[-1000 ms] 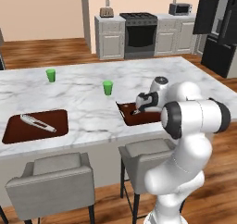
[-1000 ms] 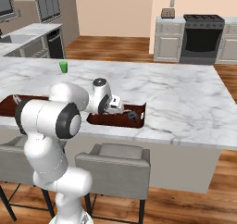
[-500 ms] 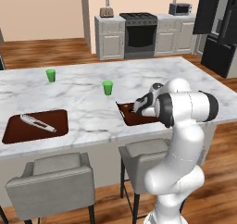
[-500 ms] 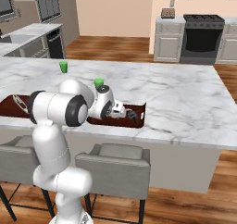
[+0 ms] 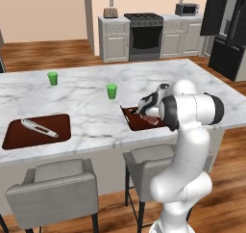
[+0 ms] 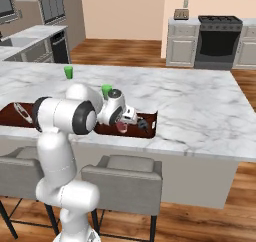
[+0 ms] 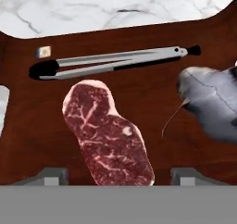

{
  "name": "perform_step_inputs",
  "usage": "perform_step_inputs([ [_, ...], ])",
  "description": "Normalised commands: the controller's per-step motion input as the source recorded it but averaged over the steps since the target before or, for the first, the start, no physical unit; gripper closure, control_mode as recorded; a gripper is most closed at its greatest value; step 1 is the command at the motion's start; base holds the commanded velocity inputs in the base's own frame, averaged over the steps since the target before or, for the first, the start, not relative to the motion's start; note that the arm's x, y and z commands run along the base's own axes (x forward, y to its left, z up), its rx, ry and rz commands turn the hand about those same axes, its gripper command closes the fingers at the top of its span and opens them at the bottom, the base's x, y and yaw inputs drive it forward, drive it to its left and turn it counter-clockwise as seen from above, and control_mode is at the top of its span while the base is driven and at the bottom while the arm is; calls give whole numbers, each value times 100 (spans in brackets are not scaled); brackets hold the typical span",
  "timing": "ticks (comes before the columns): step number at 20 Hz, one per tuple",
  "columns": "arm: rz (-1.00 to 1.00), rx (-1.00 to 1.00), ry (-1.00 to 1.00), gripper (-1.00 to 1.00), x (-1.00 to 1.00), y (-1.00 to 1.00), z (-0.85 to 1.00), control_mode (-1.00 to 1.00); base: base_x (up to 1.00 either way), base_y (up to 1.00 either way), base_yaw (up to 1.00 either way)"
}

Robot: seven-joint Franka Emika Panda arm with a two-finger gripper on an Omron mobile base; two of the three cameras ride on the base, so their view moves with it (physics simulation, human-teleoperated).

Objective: Gather the lemon wedge and carrot from the fridge and place them on a tray on the dining counter. Then gather the steak and fish from the fridge and place them on the other tray.

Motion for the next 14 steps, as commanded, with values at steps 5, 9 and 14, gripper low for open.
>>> perform_step_inputs([
  [5, -1, 3, -9, -100, -76, -5, 100, -100, 0, 0, 0],
  [9, -1, 0, -10, -100, -91, 0, 100, -100, 0, 0, 0],
  [14, -1, -1, -2, -100, -100, 0, 100, -100, 0, 0, 0],
])
